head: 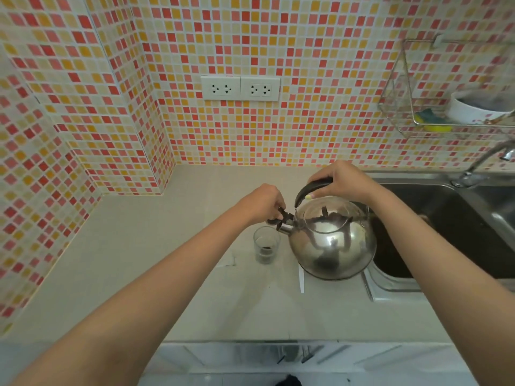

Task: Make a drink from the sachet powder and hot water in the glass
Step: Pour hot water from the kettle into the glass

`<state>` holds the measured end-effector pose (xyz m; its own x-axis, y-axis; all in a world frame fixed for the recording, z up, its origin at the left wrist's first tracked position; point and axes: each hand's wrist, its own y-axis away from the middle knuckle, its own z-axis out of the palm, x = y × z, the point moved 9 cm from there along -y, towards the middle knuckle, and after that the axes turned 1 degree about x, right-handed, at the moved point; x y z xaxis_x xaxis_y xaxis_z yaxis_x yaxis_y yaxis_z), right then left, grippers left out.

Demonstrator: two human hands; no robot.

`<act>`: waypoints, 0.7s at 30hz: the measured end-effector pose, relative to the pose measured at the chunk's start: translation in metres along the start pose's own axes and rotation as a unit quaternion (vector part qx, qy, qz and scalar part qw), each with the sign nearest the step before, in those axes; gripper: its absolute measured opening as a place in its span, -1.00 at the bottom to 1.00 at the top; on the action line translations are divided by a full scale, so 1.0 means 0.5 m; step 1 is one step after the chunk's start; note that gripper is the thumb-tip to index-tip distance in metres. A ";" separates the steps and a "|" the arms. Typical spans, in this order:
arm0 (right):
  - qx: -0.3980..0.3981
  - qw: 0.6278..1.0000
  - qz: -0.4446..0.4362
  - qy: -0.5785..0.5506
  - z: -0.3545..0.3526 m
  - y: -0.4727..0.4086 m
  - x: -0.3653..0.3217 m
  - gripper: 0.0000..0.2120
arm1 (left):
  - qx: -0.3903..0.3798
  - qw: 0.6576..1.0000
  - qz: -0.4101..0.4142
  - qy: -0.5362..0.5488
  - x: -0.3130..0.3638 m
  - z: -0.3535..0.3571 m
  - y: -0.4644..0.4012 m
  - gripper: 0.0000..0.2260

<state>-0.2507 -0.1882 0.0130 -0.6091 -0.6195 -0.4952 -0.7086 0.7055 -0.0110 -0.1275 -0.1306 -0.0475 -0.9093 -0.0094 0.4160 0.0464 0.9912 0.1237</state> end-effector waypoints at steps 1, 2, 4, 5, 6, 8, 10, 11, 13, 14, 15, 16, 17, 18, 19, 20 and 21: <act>-0.004 1.000 0.000 0.007 0.004 0.002 -0.004 -0.79 | -0.003 1.000 0.001 -0.006 0.000 0.004 0.003 -0.70; -0.006 1.000 0.000 0.013 0.007 0.003 -0.009 -0.79 | -0.004 1.000 0.002 -0.010 0.001 0.006 0.006 -0.71; -0.010 1.000 0.000 0.022 0.011 0.005 -0.016 -0.79 | -0.003 1.000 0.005 -0.016 0.002 0.009 0.011 -0.73; -0.014 0.999 -0.001 0.029 0.013 0.006 -0.020 -0.80 | -0.003 1.000 0.009 -0.021 0.003 0.010 0.013 -0.74; -0.018 0.999 -0.005 0.037 0.015 0.007 -0.024 -0.80 | -0.004 1.000 0.012 -0.026 0.005 0.012 0.016 -0.75; -0.023 0.998 -0.010 0.051 0.018 0.009 -0.031 -0.79 | -0.004 0.999 0.013 -0.032 0.006 0.014 0.019 -0.75; -0.026 0.998 -0.010 0.058 0.019 0.009 -0.035 -0.79 | -0.002 0.999 0.009 -0.034 0.005 0.015 0.021 -0.75; -0.027 0.998 -0.010 0.062 0.020 0.008 -0.036 -0.79 | -0.002 0.999 0.007 -0.034 0.005 0.016 0.021 -0.74; -0.030 0.997 -0.009 0.070 0.022 0.007 -0.038 -0.81 | -0.003 0.999 0.002 -0.034 0.004 0.018 0.022 -0.73; -0.031 0.997 -0.007 0.072 0.023 0.006 -0.038 -0.81 | -0.003 0.999 0.001 -0.034 0.003 0.018 0.022 -0.73; -0.033 0.997 -0.005 0.072 0.024 0.005 -0.038 -0.81 | -0.001 0.999 0.001 -0.033 0.002 0.018 0.023 -0.73; -0.033 0.997 -0.003 0.072 0.024 0.004 -0.038 -0.81 | -0.001 1.000 0.000 -0.031 0.001 0.017 0.023 -0.73; -0.032 0.997 -0.003 0.073 0.024 0.004 -0.038 -0.81 | 0.000 1.000 -0.001 -0.029 0.000 0.016 0.024 -0.72; -0.032 0.997 -0.004 0.074 0.024 0.004 -0.038 -0.80 | 0.001 1.000 -0.003 -0.028 -0.001 0.015 0.024 -0.72; -0.032 0.997 -0.005 0.073 0.024 0.004 -0.038 -0.80 | 0.002 1.000 -0.003 -0.028 -0.002 0.014 0.024 -0.72; -0.031 0.997 -0.005 0.072 0.025 0.004 -0.038 -0.79 | 0.002 1.000 -0.003 -0.028 -0.002 0.014 0.025 -0.72; -0.030 0.997 -0.005 0.070 0.025 0.005 -0.038 -0.78 | 0.002 1.000 -0.004 -0.028 -0.002 0.014 0.025 -0.72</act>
<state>-0.2362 -0.1702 0.0114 -0.6427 -0.6714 -0.3690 -0.7326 0.6796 0.0396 -0.1288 -0.1175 -0.0529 -0.9313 -0.0096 0.3642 0.0381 0.9916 0.1236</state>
